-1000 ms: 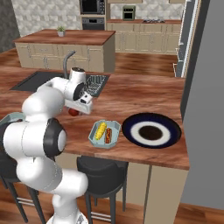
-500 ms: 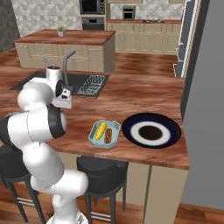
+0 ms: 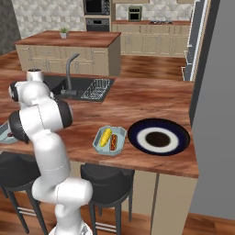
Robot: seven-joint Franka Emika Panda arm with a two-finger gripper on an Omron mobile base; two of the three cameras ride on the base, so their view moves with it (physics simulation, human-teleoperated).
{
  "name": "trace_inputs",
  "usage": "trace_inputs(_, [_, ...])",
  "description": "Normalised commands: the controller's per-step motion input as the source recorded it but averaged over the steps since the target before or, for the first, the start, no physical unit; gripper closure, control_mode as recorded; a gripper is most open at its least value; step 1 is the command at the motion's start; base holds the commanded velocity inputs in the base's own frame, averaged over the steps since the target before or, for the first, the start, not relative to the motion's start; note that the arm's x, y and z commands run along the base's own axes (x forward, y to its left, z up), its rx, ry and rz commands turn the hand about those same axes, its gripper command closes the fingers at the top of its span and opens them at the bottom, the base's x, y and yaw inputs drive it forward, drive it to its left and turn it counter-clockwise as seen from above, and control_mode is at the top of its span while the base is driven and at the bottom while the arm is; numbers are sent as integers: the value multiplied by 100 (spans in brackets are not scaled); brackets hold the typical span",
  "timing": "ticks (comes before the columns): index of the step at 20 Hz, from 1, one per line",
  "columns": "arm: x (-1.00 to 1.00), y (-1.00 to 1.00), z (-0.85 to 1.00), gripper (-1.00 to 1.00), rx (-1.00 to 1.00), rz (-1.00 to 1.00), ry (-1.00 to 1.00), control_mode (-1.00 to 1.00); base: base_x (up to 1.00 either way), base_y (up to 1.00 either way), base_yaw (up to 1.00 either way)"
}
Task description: Place one cooked food and one vegetable from the large plate to each tupperware container.
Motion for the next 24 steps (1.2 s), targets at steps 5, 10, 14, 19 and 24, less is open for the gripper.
trace_inputs(5, [0, 100, -20, 100, 0, 12, 0, -100, 0, 0, 0])
trace_inputs(10, [2, 100, -18, 100, 0, 11, 0, -100, 0, 0, 0])
trace_inputs(14, [17, 93, -10, 100, 0, 7, 0, -100, 0, 0, 0])
trace_inputs(19, [5, 67, -13, 100, 3, 5, 0, -100, 0, 0, 0])
trace_inputs(24, [0, 32, -26, 100, 6, 5, 0, -100, 0, 0, 0])
